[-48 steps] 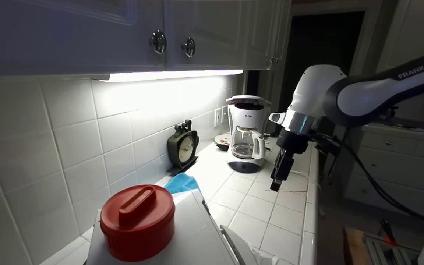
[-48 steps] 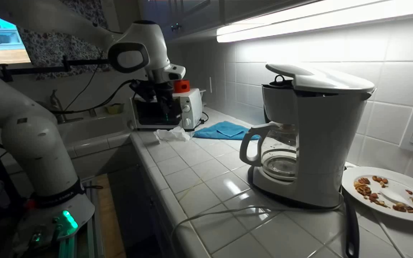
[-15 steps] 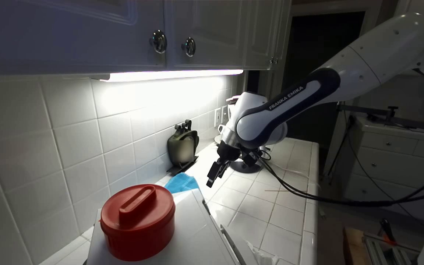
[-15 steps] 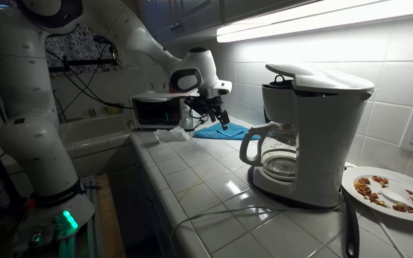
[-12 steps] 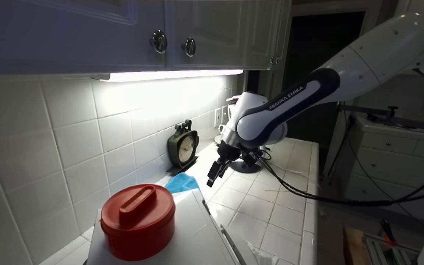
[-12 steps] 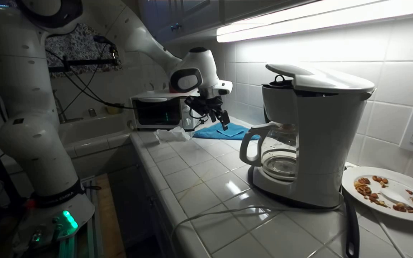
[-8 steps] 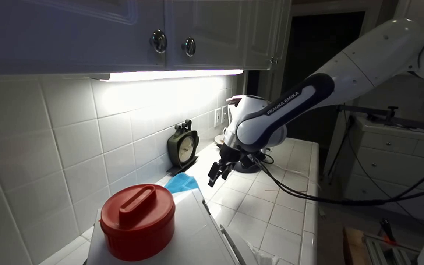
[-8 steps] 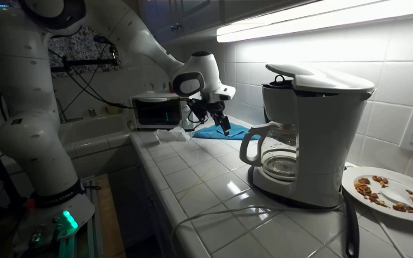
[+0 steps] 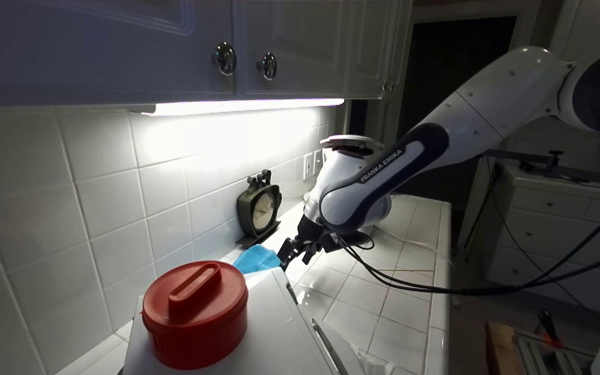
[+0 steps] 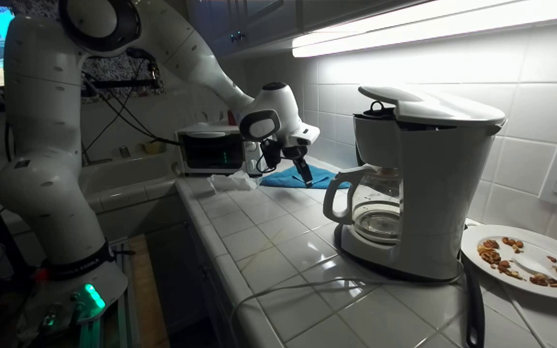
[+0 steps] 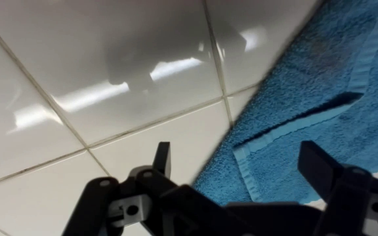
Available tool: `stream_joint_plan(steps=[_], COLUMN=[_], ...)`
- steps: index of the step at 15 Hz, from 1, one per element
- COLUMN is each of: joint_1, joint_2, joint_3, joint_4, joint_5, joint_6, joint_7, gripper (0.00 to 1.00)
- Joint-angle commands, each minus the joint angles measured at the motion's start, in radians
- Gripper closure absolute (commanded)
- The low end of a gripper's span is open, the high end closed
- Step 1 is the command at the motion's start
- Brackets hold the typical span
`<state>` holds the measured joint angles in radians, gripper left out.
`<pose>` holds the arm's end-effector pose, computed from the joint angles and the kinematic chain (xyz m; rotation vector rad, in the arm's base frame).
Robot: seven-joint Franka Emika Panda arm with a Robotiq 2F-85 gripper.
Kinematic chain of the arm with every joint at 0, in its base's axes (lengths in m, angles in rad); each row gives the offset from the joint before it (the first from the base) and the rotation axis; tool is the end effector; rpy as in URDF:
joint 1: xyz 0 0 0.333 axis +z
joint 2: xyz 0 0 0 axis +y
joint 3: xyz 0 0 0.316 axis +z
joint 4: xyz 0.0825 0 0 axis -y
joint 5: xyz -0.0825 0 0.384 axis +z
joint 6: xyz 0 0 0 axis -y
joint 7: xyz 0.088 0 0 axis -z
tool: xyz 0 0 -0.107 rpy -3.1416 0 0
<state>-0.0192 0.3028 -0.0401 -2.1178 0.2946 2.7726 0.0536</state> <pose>0.6048 -0.0478 0.3050 -2.9064 0.5367 -0.5241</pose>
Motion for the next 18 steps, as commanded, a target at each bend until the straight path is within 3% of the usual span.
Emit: stream_joint_plan(steps=[1, 7, 10, 12, 13, 18], joint_1=[-0.026, -0.052, -0.06, -0.066, -0.069, -0.073], joint_2=[0.056, 0.137, 0.172, 0.188, 0.193, 0.185], joint_3=[0.045, 0.098, 0.109, 0.115, 0.118, 0.12], joint_4=[0.072, 0.15, 0.183, 0.199, 0.205, 0.209], joint_5=[0.02, 0.029, 0.022, 0.022, 0.023, 0.015], joint_6=[0.029, 0.039, 0.042, 0.043, 0.045, 0.052], joint_7=[0.006, -0.012, -0.013, -0.013, -0.013, -0.013], gripper=[0.0, 0.0, 0.07, 0.32, 0.34, 0.71])
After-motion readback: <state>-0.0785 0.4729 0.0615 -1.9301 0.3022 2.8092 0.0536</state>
